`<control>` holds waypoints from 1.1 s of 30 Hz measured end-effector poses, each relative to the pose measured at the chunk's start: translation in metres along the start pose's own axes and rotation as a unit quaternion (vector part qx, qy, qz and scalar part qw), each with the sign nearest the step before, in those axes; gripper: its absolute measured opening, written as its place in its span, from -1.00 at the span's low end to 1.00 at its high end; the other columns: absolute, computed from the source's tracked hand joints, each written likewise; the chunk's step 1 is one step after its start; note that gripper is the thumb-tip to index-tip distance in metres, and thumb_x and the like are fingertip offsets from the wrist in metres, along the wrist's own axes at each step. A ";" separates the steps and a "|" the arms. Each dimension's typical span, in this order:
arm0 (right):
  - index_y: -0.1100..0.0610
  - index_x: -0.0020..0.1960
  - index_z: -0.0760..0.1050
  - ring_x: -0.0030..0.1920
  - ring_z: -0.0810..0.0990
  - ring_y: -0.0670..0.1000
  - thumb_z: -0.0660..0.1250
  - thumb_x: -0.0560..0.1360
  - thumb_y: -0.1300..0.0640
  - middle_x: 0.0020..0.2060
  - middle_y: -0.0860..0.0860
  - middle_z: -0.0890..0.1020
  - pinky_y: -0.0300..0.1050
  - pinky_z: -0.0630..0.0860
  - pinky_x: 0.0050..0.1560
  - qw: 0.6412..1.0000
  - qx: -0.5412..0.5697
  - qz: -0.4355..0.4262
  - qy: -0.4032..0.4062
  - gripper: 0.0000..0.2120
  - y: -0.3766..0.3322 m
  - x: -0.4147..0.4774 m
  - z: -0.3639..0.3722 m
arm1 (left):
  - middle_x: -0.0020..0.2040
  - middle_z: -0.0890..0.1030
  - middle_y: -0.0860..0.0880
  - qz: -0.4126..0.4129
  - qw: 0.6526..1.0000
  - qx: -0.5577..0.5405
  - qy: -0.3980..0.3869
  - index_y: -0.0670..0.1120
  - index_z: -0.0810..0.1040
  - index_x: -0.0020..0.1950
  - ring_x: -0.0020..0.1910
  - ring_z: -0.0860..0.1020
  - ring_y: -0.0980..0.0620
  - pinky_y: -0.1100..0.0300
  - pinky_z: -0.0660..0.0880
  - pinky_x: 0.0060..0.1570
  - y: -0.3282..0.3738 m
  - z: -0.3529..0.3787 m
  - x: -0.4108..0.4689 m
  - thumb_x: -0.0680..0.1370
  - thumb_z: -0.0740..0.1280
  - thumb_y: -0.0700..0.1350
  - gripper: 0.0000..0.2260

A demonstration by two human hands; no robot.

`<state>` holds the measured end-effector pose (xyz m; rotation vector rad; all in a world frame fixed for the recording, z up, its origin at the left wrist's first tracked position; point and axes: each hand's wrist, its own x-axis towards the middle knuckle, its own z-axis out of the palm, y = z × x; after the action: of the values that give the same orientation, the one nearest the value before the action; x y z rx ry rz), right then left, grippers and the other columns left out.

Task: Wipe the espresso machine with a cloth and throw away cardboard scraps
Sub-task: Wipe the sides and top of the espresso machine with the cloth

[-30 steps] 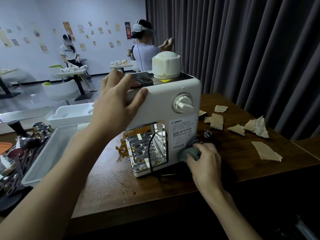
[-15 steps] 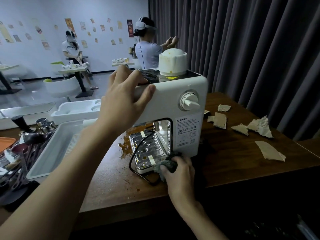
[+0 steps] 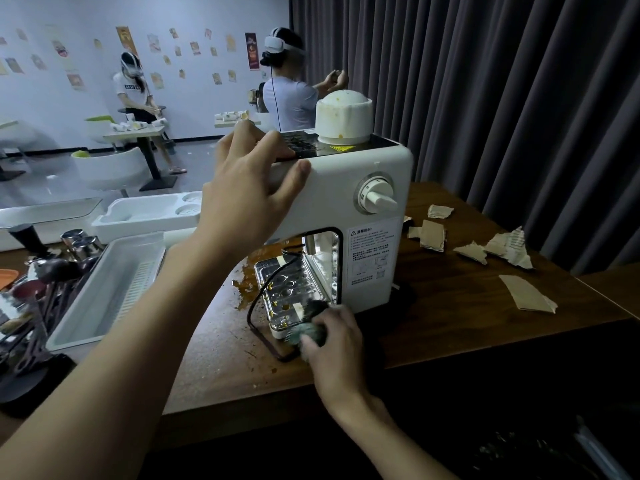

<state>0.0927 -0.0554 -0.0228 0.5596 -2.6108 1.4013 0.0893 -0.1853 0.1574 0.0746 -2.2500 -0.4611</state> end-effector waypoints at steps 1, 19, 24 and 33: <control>0.15 -0.02 0.56 -0.01 0.48 -0.08 0.50 0.41 0.20 0.02 -0.06 0.45 -0.16 0.46 0.15 0.999 0.011 0.022 0.040 -0.81 0.005 0.002 0.000 | 0.17 0.41 -0.05 0.002 1.000 0.005 -0.001 -0.02 0.50 0.10 0.31 0.35 -0.13 -0.10 0.46 -0.03 0.000 0.000 0.000 0.58 0.22 0.21 -0.68; 0.26 0.00 0.61 0.00 0.53 0.06 0.50 0.39 0.31 0.03 0.12 0.53 -0.23 0.37 0.03 0.981 0.040 0.104 0.161 -0.80 0.034 0.030 -0.027 | 0.19 0.40 -0.05 0.014 1.000 0.026 -0.005 -0.03 0.48 0.13 0.34 0.32 -0.11 0.01 0.36 -0.09 -0.001 -0.002 0.001 0.61 0.24 0.17 -0.71; 0.26 0.12 0.55 0.10 0.49 0.06 0.49 0.43 0.20 0.12 0.10 0.48 -0.20 0.37 0.08 0.983 0.038 0.108 0.145 -0.70 0.043 0.039 -0.042 | 0.16 0.41 -0.07 0.015 1.000 0.017 0.004 -0.03 0.48 0.10 0.30 0.35 -0.13 0.01 0.39 -0.09 -0.003 0.000 0.002 0.60 0.25 0.17 -0.72; 0.14 0.14 0.54 0.04 0.40 -0.12 0.45 0.46 0.14 0.09 -0.05 0.42 -0.31 0.34 0.19 0.999 0.047 0.000 0.005 -0.73 0.001 -0.005 0.013 | 0.21 0.42 -0.09 0.008 1.000 0.008 0.002 -0.04 0.49 0.09 0.33 0.35 -0.16 -0.02 0.40 -0.05 -0.002 0.001 0.001 0.58 0.22 0.20 -0.68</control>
<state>0.0978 -0.0641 -0.0318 0.5625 -2.5465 1.5295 0.0877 -0.1874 0.1570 0.0661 -2.2498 -0.4331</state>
